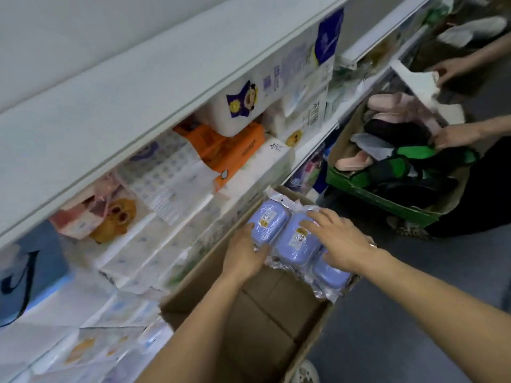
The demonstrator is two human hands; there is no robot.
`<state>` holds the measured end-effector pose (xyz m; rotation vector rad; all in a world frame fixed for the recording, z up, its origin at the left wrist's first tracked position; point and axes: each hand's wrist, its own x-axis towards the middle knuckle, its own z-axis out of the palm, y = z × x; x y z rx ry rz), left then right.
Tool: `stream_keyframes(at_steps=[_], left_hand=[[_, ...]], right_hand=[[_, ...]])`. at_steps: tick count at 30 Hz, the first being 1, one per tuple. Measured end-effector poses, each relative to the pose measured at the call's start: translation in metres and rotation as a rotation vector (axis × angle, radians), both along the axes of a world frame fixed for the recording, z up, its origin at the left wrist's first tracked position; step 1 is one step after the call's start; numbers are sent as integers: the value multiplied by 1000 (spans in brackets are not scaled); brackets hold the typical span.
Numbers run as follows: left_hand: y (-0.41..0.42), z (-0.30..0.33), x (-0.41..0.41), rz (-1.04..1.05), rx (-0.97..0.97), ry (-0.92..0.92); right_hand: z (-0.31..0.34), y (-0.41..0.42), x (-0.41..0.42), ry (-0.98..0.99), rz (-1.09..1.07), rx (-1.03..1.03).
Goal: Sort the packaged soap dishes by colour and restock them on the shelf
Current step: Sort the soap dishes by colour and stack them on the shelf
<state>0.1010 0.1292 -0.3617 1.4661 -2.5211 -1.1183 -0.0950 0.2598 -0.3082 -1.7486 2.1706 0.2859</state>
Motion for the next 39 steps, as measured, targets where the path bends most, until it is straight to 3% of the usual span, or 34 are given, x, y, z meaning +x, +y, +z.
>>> stream_keyframes(at_steps=[5, 8, 14, 20, 25, 33, 39], left_hand=[[-30, -41, -42, -131, -129, -203], [-40, -67, -56, -134, -197, -292], [-44, -63, -62, -11, -95, -189], [-31, 8, -11, 188, -2, 69], [-10, 84, 49, 242, -190, 150], [25, 193, 127, 364, -423, 263], [38, 272, 197, 506, -412, 393]], right_hand=[[-38, -40, -6, 156, 301, 130], [-48, -53, -11, 189, 354, 140], [-50, -57, -21, 161, 357, 15], [1, -40, -24, 11, 230, -76], [53, -39, -12, -217, 21, -248], [140, -61, 45, -482, 165, -533], [207, -94, 109, -610, 284, -675]])
